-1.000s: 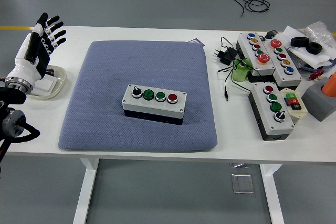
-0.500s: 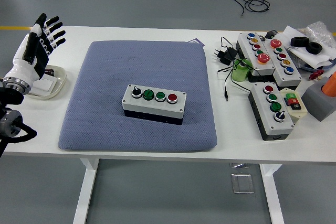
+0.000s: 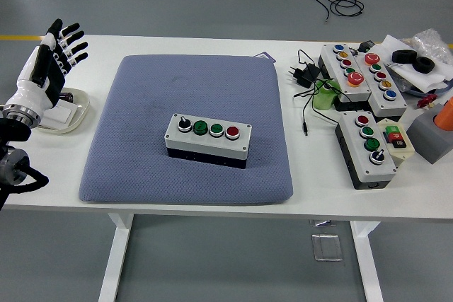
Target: Pick up the button,place it on the desk,press the button,press the button
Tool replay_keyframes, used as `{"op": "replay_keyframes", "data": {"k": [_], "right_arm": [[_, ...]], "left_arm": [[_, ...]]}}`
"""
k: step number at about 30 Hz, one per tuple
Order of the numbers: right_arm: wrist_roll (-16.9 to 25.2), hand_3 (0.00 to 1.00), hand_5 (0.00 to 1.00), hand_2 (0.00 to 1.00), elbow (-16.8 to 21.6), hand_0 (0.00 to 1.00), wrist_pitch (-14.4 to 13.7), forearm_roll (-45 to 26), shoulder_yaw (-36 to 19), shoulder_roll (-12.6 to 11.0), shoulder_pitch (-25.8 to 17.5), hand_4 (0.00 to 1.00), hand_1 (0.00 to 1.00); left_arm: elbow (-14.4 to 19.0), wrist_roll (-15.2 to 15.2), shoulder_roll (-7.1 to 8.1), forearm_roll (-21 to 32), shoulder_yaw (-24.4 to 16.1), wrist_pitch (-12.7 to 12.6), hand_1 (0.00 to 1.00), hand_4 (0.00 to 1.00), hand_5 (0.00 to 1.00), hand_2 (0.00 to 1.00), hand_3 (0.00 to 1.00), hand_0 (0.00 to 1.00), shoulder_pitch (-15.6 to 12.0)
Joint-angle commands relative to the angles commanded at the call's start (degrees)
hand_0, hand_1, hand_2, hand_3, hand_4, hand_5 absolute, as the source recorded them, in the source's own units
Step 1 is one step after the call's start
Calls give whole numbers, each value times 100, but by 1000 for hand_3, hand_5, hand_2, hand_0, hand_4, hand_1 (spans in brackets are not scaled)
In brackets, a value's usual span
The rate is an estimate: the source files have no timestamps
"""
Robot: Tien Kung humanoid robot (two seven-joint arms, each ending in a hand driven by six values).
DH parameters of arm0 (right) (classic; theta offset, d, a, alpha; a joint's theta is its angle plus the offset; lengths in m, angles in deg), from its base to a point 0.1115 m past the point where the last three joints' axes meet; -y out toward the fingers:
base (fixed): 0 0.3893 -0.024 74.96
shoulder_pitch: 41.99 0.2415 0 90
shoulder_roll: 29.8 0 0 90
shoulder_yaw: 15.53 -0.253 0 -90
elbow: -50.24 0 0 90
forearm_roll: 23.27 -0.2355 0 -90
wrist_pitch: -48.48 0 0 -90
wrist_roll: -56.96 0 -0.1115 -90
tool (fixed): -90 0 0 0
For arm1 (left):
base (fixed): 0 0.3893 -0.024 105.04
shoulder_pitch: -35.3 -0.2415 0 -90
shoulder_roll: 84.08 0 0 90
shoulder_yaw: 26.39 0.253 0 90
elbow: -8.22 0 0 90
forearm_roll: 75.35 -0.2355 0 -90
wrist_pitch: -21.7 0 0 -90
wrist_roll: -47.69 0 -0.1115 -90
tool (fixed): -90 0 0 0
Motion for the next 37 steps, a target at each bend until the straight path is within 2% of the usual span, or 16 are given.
{"op": "replay_keyframes", "data": {"k": [31,37], "right_arm": [[5,569,246,623,0,631,2,-34,25,9,-35,312,532],[0,569,246,623,0,631,5,-69,63,7,-81,312,532]], "left_arm": [[-193,-41,-52,33,78,40,901,684,998,926,903,864,39],[-307,-71,-55,-12,-50,73,901,684,998,926,903,864,-44]]}}
